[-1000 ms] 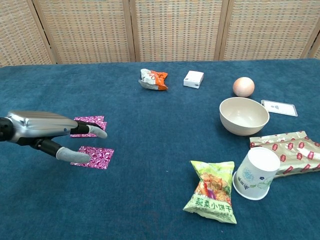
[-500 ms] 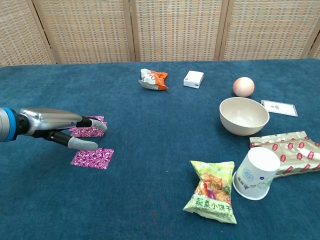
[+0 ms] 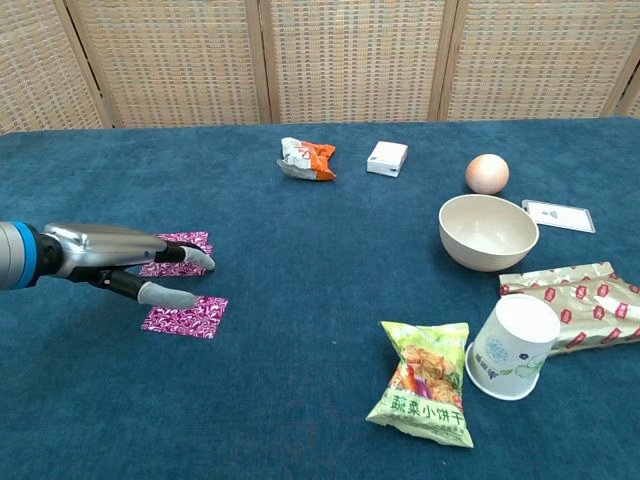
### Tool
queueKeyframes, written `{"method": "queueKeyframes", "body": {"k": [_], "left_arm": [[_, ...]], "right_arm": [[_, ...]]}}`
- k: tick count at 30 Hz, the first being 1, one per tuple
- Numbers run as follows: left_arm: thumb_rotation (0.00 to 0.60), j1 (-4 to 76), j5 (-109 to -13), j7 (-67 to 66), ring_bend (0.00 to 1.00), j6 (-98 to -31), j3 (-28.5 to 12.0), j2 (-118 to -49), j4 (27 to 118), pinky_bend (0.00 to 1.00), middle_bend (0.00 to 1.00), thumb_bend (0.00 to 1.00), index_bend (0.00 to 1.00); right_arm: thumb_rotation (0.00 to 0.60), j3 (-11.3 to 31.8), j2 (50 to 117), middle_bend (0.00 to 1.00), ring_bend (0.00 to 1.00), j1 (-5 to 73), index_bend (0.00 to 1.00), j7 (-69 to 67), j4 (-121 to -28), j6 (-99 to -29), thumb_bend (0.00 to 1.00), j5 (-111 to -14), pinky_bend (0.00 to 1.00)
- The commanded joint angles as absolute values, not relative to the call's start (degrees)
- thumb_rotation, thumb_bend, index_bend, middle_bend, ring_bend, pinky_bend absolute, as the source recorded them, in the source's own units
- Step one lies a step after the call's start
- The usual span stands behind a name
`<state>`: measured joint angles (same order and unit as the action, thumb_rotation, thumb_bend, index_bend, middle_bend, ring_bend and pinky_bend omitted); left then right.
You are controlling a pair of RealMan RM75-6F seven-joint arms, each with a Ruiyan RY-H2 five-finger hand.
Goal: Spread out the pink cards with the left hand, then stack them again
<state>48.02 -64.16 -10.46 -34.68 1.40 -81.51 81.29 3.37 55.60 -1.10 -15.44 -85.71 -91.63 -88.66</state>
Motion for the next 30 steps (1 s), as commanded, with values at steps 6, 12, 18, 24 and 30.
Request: {"method": "queueKeyframes", "body": {"k": [6,12,18,24,30], "left_arm": [[0.050,47.79,-63.92,-10.94,0.00,-34.54,2.01,-80.82,82.12,0.06,0.00,0.00,0.05],[0.049,47.46,-64.08,-11.11,0.00,-34.89,2.38,-80.29,82.81,0.06,0.00,0.00,0.05],[0.050,46.80,-64.70,-11.27,0.00,-35.50,3.06,-79.38,83.81,0.06,0.00,0.00,0.05],[0.049,45.80,-65.53,-12.07,0.00,-36.32,4.52,-77.35,86.03,0.06,0.00,0.00,0.05],[0.049,45.28,-65.72,-12.92,0.00,-36.74,5.29,-76.31,87.31,0.06,0.00,0.00,0.05]], "right_arm": [[0.600,3.38,55.64,0.28,0.15,-0.92,0.32,-15.35,-85.75,-91.40,0.15,-88.76,0.08],[0.600,3.42,55.54,0.28,0.15,-0.89,0.32,-15.32,-85.82,-91.26,0.14,-88.58,0.08],[0.600,3.40,55.53,0.28,0.15,-0.95,0.32,-15.34,-85.83,-91.35,0.14,-88.59,0.08],[0.600,3.41,55.61,0.28,0.15,-0.89,0.32,-15.57,-85.67,-91.35,0.14,-88.71,0.08],[0.600,3.44,55.65,0.28,0.15,-0.78,0.32,-15.58,-85.69,-91.22,0.14,-88.69,0.08]]}}
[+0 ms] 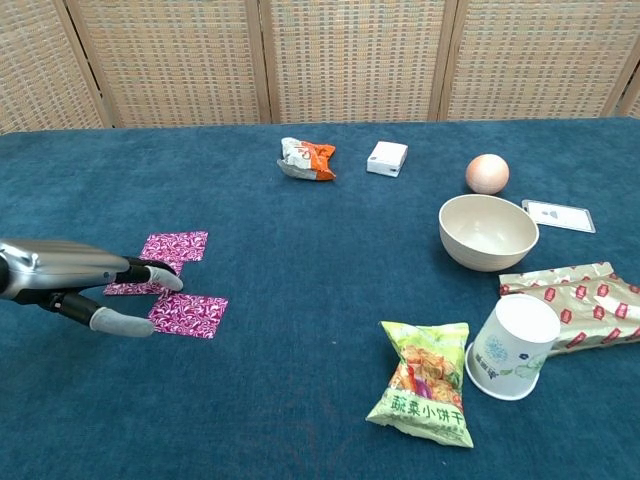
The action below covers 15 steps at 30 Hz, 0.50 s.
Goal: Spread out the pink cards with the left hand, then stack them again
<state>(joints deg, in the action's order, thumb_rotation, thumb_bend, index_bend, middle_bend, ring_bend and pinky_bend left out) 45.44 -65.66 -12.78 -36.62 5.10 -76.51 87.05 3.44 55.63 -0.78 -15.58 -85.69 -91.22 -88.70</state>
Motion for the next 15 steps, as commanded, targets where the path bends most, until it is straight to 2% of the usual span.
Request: {"method": "queueKeyframes", "body": {"k": [1,12,15], "left_arm": [[0.048,45.15,-65.75,-12.96,0.00,-36.86,5.38,-76.16,87.51,0.06,0.00,0.00,0.05],[0.048,43.69,-66.83,-13.17,0.00,-38.21,6.38,-73.75,89.76,0.06,0.00,0.00,0.05],[0.048,42.36,-68.68,-12.23,0.00,-41.41,5.80,-72.85,91.17,0.06,0.00,0.00,0.05]], "right_arm": [[0.600,3.44,55.67,0.28,0.15,-0.77,0.32,-15.56,-85.69,-91.21,0.14,-88.69,0.08],[0.600,3.39,55.69,0.28,0.15,-0.76,0.32,-15.53,-85.70,-91.24,0.15,-88.78,0.08],[0.600,3.39,55.72,0.28,0.15,-0.76,0.32,-15.51,-85.69,-91.25,0.15,-88.78,0.08]]}}
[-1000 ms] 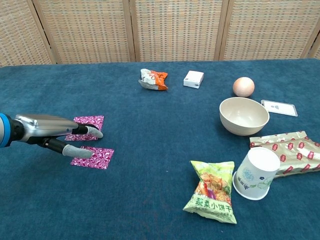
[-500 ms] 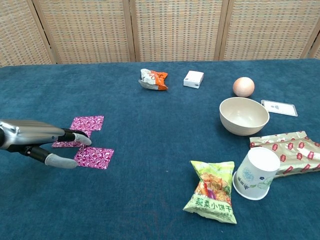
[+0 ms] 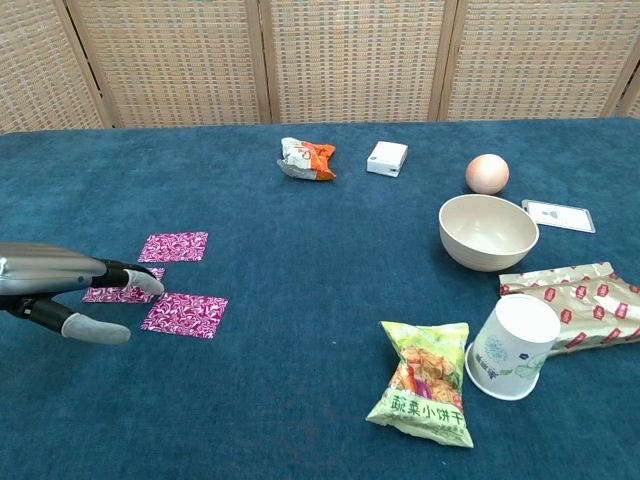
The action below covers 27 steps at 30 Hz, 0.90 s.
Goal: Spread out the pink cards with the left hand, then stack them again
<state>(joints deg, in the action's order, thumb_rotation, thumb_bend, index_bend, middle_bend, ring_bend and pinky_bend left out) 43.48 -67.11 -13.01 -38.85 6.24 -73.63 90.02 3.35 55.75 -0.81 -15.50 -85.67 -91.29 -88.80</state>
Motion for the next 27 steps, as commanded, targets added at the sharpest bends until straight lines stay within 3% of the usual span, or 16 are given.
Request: {"method": "queueKeyframes", "body": {"k": [1,6,12,14,27], "left_arm": [[0.049,41.79,-69.71,-11.80,0.00,-43.13,5.34,-72.57,91.57,0.06,0.00,0.00,0.05],[0.079,40.09,-72.22,-11.39,0.00,-48.42,3.73,-71.88,92.04,0.06,0.00,0.00,0.05],[0.280,39.15,-72.54,-16.11,0.00,-54.52,0.94,-72.03,90.68,0.07,0.00,0.07,0.08],[0.311,39.25,-72.57,-18.90,0.03,-56.17,-0.09,-72.19,89.81,0.10,0.01,0.08,0.09],[0.329,41.84,-69.28,-29.11,0.48,-55.38,-3.34,-74.97,83.55,0.50,0.48,0.06,0.16]], "right_arm": [[0.600,3.39,55.68,0.28,0.15,-0.73,0.32,-15.52,-85.74,-91.22,0.15,-88.79,0.08],[0.600,3.39,55.63,0.28,0.15,-0.71,0.32,-15.60,-85.76,-91.33,0.15,-88.94,0.08],[0.600,3.44,55.59,0.28,0.15,-0.74,0.32,-15.74,-85.79,-91.39,0.15,-88.85,0.08],[0.600,3.47,55.63,0.28,0.15,-0.66,0.32,-15.68,-85.86,-91.31,0.15,-88.84,0.08],[0.600,3.52,55.85,0.28,0.15,-0.35,0.32,-15.64,-85.84,-90.91,0.15,-88.83,0.08]]}}
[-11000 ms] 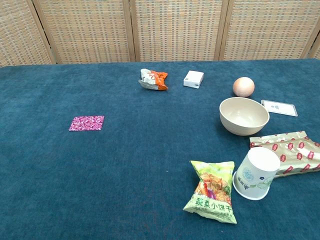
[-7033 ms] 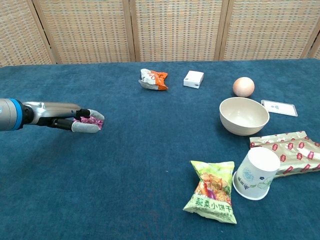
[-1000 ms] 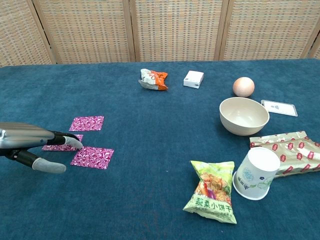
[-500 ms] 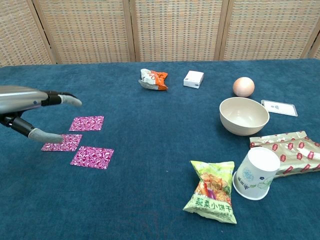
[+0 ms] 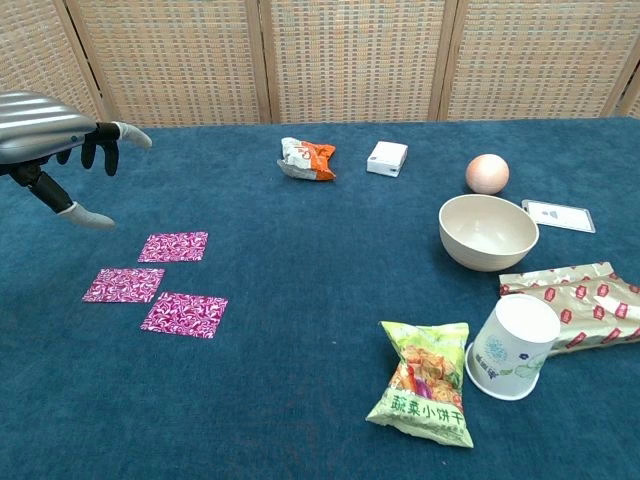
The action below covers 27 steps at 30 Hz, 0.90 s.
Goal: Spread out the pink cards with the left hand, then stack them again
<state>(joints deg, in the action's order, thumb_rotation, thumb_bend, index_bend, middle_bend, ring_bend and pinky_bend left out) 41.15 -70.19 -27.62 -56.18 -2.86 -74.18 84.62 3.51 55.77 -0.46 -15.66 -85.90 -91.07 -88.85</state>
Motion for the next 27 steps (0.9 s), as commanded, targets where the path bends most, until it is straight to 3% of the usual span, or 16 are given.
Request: {"method": "queueKeyframes", "body": {"k": [1,10,13,17,27], "left_arm": [[0.331,42.02,-69.07,-29.51,0.52,-55.14,-3.43,-75.23,83.19,0.53,0.51,0.06,0.18],[0.357,43.58,-66.46,-32.59,0.68,-52.47,-3.95,-77.64,79.17,0.63,0.66,0.09,0.26],[0.396,44.34,-65.30,-34.18,0.73,-51.01,-3.83,-78.69,77.38,0.67,0.72,0.10,0.27],[0.433,45.19,-62.68,-35.51,0.76,-49.09,-4.15,-80.17,76.09,0.70,0.75,0.11,0.29],[0.437,47.52,-56.45,-36.21,0.76,-45.38,-5.38,-84.18,73.47,0.70,0.76,0.14,0.32]], "right_arm": [[0.600,3.50,55.85,0.28,0.15,-0.35,0.32,-15.61,-85.87,-90.92,0.15,-88.84,0.08],[0.600,3.60,55.95,0.28,0.15,-0.12,0.32,-15.56,-85.84,-90.76,0.15,-88.85,0.08],[0.600,3.64,56.09,0.28,0.15,0.02,0.32,-15.64,-85.73,-90.57,0.15,-88.79,0.08],[0.600,3.67,56.19,0.29,0.15,0.12,0.32,-15.76,-85.57,-90.47,0.15,-88.77,0.08],[0.600,3.70,56.31,0.29,0.15,-0.03,0.32,-16.12,-85.12,-90.68,0.15,-88.54,0.08]]}}
